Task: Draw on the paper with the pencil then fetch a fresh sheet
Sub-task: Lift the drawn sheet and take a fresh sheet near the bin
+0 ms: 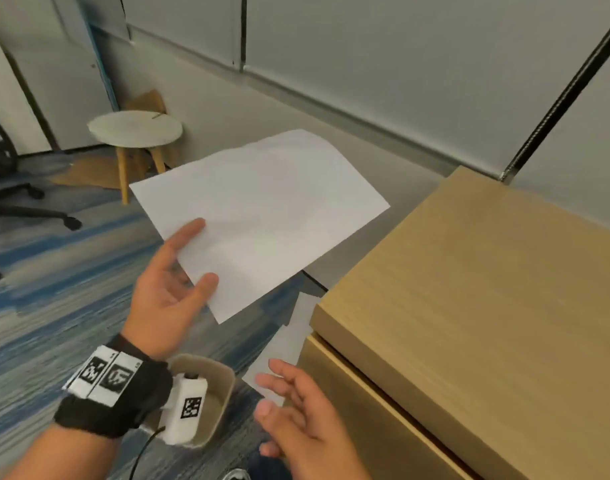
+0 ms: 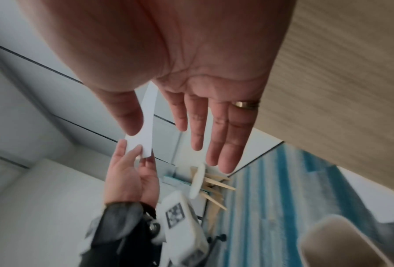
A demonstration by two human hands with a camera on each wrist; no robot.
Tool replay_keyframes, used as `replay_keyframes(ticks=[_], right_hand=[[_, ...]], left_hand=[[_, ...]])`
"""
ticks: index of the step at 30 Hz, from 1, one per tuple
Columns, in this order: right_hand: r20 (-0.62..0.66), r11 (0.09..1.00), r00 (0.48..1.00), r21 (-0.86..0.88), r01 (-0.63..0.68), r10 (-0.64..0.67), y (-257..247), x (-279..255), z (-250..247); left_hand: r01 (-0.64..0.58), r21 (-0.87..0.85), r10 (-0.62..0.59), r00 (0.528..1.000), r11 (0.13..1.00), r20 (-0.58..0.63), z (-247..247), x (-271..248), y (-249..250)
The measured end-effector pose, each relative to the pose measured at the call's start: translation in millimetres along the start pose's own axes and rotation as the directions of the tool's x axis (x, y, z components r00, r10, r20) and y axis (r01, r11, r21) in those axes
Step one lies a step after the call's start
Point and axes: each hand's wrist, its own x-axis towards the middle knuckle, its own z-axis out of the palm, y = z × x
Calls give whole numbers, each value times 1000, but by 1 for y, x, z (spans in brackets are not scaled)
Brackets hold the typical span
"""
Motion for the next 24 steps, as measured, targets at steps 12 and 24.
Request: replay_keyframes(ticks=[12,24], right_hand=[[-501,830,771,169,532,-393,-126,-131,-83],[-765,924,573,-381,-34,-294,-72,-244,-203]], left_hand=[[236,58,-234,840,970,490,54,-21,92],[-436,522,-229,565,733,793,211,-3,108]])
